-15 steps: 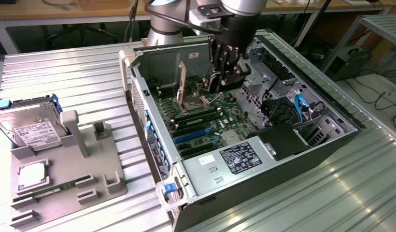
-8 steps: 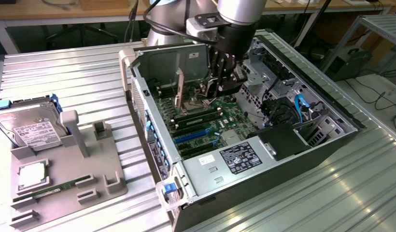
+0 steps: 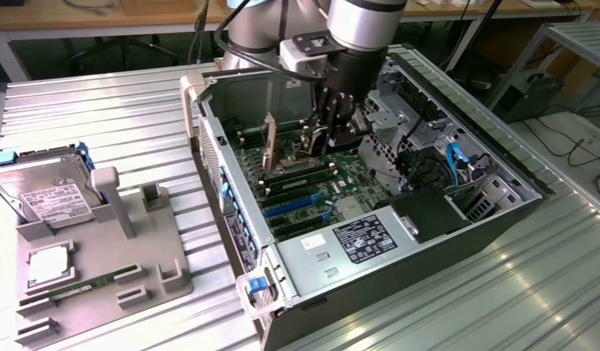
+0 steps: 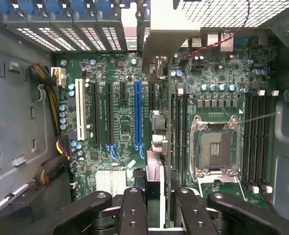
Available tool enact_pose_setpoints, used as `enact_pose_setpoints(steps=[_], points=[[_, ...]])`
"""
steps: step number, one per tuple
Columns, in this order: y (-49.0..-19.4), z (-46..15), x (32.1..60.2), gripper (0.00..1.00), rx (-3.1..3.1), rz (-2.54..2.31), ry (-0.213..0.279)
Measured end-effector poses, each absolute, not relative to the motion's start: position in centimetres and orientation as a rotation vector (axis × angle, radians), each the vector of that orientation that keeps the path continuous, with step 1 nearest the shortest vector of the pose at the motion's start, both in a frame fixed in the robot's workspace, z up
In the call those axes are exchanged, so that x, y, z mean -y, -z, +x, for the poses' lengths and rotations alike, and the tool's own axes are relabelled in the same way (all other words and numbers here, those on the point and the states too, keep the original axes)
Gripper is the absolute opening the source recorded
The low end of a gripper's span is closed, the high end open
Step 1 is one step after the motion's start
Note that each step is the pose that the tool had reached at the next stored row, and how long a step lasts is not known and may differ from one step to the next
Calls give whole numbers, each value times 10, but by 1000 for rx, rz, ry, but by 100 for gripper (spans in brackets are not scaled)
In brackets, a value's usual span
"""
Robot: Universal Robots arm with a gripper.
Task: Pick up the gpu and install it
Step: 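Insert the gpu into the slot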
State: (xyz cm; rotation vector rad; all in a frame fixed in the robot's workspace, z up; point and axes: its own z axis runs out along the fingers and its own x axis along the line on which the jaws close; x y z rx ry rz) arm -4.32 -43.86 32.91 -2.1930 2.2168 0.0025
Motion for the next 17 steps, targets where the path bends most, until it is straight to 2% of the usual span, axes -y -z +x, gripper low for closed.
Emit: enact_pose_setpoints(steps=[7,17], points=[[-319,-58,439,27,-2215,-2191,-6],[-301,-66,456,27,-2215,-2191,-7]])
